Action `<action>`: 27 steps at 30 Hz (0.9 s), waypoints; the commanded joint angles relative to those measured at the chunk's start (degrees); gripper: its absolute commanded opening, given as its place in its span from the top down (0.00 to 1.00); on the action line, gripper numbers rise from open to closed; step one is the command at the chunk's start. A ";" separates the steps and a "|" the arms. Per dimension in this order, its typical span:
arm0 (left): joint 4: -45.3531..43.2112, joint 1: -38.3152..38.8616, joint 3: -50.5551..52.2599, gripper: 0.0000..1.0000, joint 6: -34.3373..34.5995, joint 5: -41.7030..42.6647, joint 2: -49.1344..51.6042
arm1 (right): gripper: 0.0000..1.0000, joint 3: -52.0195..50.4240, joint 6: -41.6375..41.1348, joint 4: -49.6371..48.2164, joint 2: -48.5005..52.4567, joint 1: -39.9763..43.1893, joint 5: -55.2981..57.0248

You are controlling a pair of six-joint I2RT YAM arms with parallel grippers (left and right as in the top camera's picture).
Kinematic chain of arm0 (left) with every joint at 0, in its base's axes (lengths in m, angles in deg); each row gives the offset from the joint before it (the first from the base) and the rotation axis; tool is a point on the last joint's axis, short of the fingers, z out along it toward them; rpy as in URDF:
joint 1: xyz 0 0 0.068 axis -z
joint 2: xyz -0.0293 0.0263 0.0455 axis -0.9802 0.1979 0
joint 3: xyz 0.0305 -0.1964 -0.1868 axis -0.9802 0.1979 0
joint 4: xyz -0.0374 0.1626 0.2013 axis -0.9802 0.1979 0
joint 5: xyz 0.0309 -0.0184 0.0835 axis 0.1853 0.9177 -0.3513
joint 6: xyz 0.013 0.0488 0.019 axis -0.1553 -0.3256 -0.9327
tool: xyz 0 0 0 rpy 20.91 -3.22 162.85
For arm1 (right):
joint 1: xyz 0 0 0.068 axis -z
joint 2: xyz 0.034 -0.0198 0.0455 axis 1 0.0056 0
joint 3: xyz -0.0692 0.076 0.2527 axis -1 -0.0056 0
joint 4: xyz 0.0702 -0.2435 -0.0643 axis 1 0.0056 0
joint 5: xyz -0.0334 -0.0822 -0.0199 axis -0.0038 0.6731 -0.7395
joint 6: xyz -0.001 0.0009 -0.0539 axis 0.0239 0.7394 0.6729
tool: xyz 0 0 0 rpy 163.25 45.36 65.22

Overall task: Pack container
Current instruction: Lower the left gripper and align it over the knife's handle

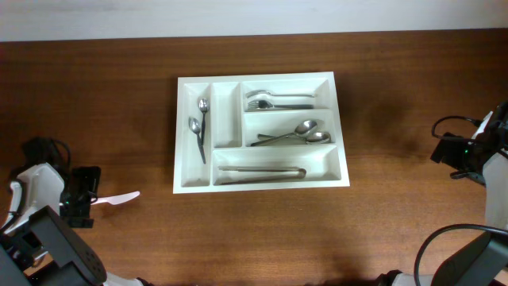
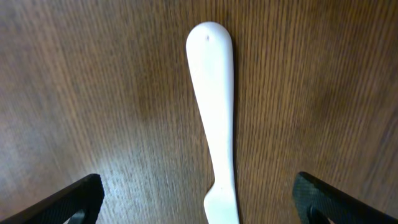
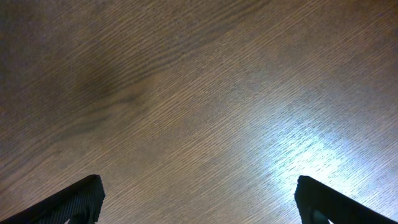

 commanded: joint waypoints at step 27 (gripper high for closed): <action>-6.80 -0.13 6.12 0.01 2.84 1.29 -0.50 | 0.01 -0.13 0.00 0.00 0.37 0.33 0.07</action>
